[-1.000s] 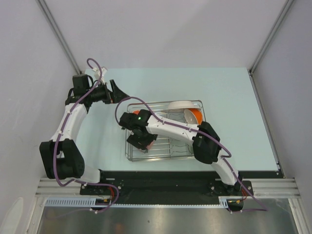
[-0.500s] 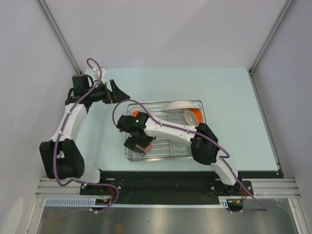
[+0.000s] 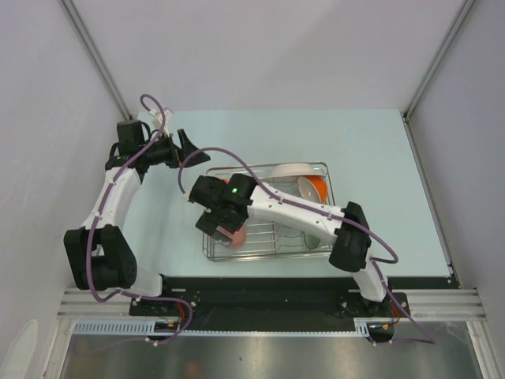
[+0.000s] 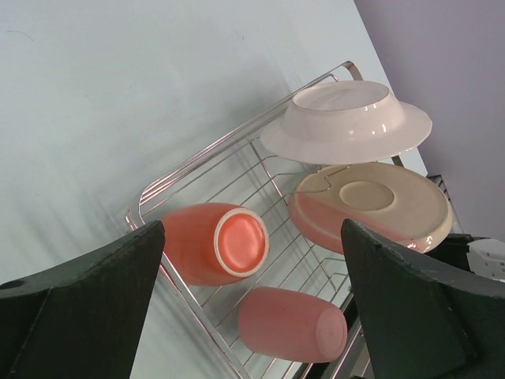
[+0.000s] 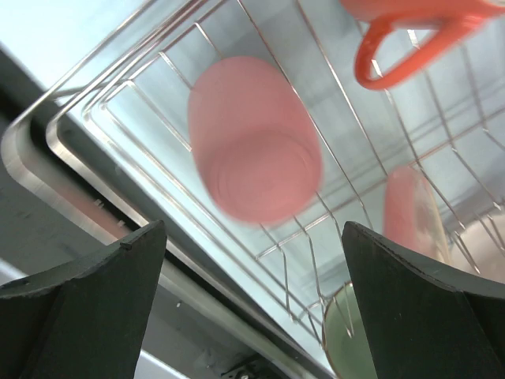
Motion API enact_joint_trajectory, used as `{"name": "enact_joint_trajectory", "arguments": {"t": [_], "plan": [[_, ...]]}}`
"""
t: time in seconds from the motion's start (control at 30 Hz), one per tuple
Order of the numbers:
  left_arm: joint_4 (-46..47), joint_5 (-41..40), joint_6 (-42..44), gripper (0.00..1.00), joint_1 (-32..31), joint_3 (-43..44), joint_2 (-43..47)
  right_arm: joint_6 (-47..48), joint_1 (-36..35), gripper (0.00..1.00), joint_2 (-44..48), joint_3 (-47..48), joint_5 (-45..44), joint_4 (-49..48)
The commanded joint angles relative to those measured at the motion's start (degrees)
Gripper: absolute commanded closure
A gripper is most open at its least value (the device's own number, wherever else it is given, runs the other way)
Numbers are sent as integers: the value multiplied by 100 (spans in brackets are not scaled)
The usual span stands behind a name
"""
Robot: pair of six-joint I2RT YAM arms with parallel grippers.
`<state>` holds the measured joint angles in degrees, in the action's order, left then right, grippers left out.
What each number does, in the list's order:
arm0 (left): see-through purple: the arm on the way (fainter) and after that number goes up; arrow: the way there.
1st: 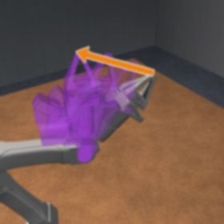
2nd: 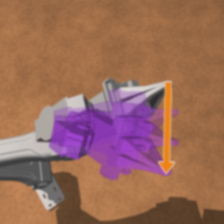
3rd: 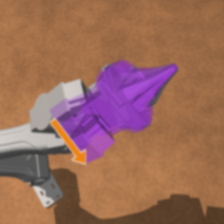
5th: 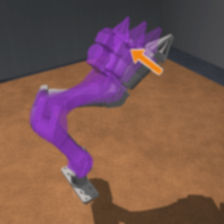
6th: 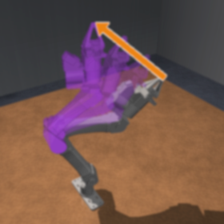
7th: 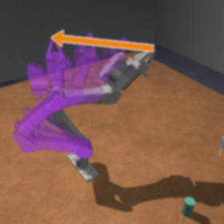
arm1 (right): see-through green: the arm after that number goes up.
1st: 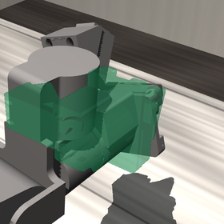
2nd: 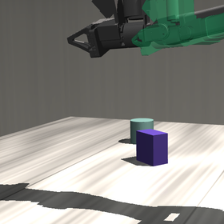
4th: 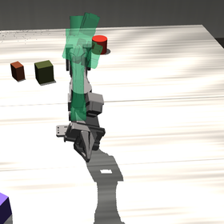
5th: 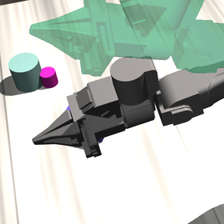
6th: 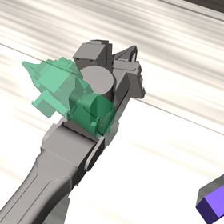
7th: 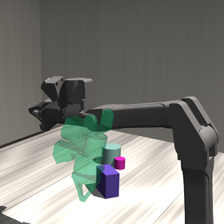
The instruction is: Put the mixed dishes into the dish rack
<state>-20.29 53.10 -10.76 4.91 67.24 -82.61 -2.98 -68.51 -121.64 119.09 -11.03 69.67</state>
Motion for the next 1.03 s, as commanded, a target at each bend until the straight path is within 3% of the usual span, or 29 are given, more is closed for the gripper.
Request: {"name": "enact_joint_trajectory", "arguments": {"t": [0.0, 0.17, 0.27, 0.33, 0.47, 0.8, 1.0], "plan": [[-9, -10, 180, 0, 37, 218, 96, 17, 22, 1, 1079, 212, 240, 82], [-115, -54, 198, 0, 28, 368, 96, -167, 215, 0, 1880, 141, -302, 39], [-150, -168, 162, 0, 28, 404, 96, -509, 811, 0, 2810, -393, -927, -698], [-229, -291, 232, 0, -42, 439, 87, -641, 1476, 0, 3678, -1201, -561, -1208], [-475, -985, 645, 0, -253, 360, 288, -783, 1850, 0, 4745, -2248, -250, -2220], [-792, -1337, 1059, 0, -280, 105, 517, -1047, 1780, 0, 4931, -2671, -594, -1799], [-880, -1452, 1235, 0, -280, 35, 684, -827, 1780, 0, 4808, -2453, -585, -1729]]}}
